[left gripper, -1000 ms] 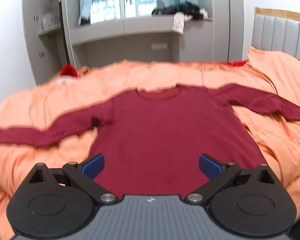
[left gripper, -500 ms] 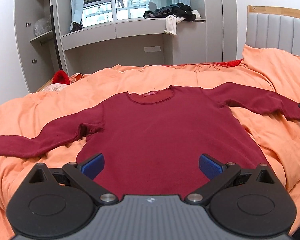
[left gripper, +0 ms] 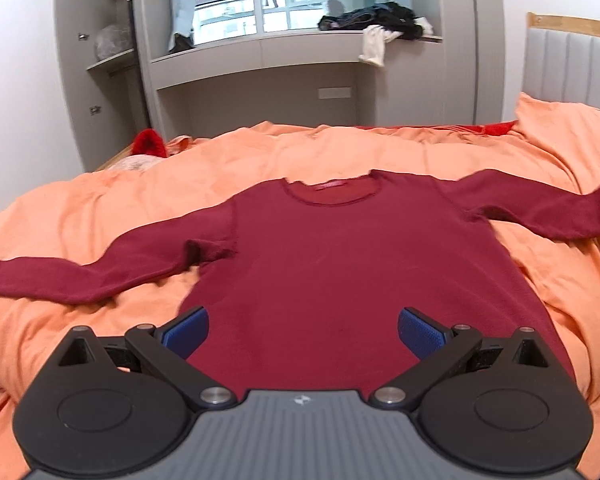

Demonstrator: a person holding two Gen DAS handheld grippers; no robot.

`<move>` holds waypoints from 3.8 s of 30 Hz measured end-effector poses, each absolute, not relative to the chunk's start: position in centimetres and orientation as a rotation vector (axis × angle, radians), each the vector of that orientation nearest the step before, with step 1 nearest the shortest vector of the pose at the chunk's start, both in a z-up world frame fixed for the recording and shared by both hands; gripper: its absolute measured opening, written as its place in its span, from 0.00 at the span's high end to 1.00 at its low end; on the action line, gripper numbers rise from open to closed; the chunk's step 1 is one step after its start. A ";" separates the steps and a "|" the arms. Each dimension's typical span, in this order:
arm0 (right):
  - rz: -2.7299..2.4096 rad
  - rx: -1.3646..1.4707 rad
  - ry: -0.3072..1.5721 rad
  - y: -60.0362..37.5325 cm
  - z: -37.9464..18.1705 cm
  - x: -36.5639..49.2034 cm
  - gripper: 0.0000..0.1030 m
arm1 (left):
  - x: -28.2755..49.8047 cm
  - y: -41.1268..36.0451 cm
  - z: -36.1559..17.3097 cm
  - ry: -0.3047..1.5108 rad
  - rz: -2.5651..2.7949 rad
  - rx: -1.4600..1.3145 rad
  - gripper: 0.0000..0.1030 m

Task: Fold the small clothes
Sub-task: 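Move the right tool to the sleeve cuff and close on it, then carry the sleeve with the right tool across the shirt body and release, then grasp the other sleeve cuff with the left tool and fold it across the body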

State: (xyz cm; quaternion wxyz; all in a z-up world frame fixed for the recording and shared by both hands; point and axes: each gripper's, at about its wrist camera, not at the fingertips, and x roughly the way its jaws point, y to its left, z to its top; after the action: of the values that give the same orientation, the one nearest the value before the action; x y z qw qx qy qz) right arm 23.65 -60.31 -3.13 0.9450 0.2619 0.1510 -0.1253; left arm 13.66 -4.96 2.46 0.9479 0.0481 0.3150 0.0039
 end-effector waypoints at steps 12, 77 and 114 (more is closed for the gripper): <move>0.125 -0.034 0.446 -27.6 8.5 41.0 0.94 | 12.3 5.2 5.7 0.540 0.286 -0.030 0.00; 0.091 -0.312 0.715 -27.9 -7.5 35.9 0.88 | 13.3 17.2 4.0 0.623 0.495 -0.315 0.00; 0.273 -0.053 0.280 -29.0 0.7 18.4 0.30 | 21.4 40.8 -5.4 0.464 0.321 -0.922 0.76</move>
State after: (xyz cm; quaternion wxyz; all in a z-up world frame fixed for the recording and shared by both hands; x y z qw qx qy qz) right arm 18.42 -28.98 0.67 0.9807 -0.0262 0.1389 0.1354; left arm 21.41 40.82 -5.44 0.8574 -0.4391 0.2206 0.1527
